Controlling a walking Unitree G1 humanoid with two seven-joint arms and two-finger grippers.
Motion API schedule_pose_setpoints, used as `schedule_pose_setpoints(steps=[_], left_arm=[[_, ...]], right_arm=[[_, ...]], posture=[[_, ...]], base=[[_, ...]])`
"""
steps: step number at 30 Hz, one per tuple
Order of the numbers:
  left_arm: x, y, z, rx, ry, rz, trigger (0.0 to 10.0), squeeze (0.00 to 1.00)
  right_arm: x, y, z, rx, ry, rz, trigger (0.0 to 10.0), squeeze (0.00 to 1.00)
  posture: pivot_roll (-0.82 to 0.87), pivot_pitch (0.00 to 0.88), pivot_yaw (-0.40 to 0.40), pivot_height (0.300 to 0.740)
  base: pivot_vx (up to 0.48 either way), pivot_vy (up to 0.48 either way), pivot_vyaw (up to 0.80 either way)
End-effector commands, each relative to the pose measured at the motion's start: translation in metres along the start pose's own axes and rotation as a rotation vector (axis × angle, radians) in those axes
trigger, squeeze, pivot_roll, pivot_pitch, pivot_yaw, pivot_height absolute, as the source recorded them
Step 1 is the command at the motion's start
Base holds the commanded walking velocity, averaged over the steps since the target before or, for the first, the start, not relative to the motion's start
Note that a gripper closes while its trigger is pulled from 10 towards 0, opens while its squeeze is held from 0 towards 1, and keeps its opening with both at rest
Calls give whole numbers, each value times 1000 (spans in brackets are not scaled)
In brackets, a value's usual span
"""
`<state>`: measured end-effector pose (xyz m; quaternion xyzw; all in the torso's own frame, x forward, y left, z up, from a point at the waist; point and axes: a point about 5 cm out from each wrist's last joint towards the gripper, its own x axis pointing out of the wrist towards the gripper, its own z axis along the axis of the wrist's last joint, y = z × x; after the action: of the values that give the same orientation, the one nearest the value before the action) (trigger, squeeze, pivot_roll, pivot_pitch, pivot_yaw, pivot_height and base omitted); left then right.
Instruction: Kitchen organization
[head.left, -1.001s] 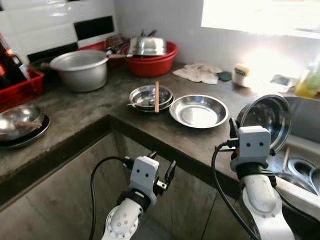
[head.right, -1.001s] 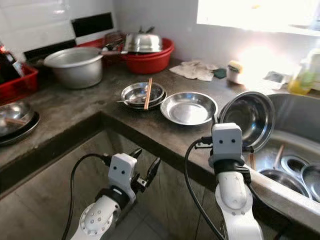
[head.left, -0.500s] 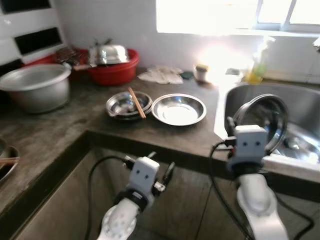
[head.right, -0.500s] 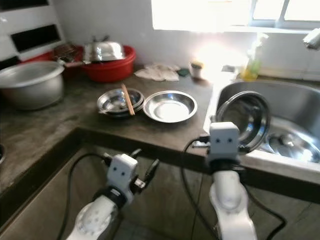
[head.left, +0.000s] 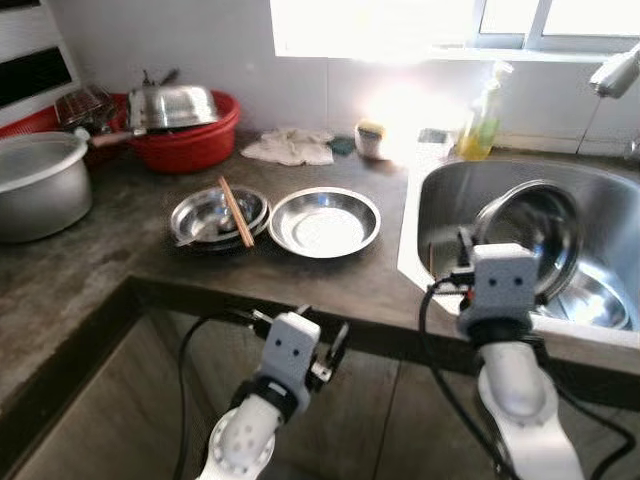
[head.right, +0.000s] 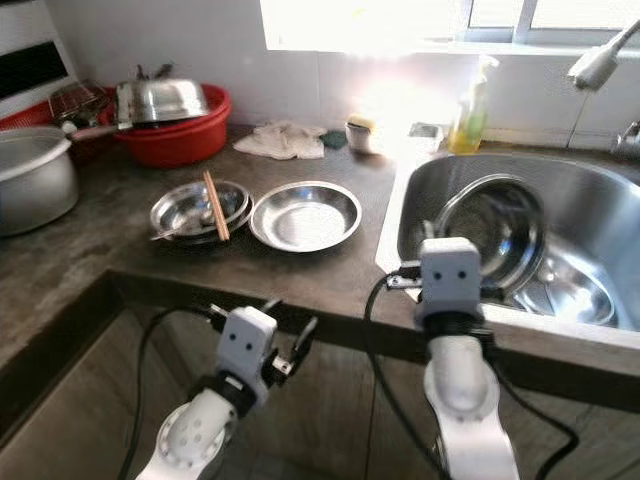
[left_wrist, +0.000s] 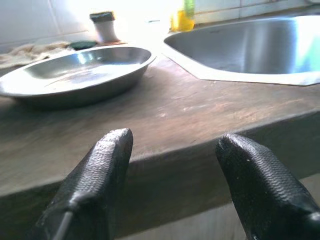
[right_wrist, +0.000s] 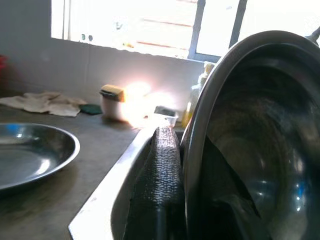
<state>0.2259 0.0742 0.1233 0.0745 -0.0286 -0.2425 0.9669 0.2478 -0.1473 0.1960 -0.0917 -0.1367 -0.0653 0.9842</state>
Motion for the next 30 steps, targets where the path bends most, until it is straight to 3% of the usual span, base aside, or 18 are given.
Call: schedule_pose_setpoints(steps=[1,7,15,30], left_arm=[[-3,4,-4,10,22,12,10000,0],[-2,3,-5,10,25,9,10000,0],[-3,4,-6,-10,24,17,10000,0],[-3,5,-6,-46,27,38,10000,0]], right_arm=[[1,4,6,14,-23,18,10000,0],[6,3,10,13,-39,17,10000,0],[14,-1,12,10,-42,22,10000,0],[38,-8,18,17,-42,28,10000,0]], posture=[[94,10,11,740],[96,4,6,740],[97,0,3,740],[96,12,-6,740]], base=[[0,-420,0],[0,-419,0],[309,-356,-200],[59,0,-107]])
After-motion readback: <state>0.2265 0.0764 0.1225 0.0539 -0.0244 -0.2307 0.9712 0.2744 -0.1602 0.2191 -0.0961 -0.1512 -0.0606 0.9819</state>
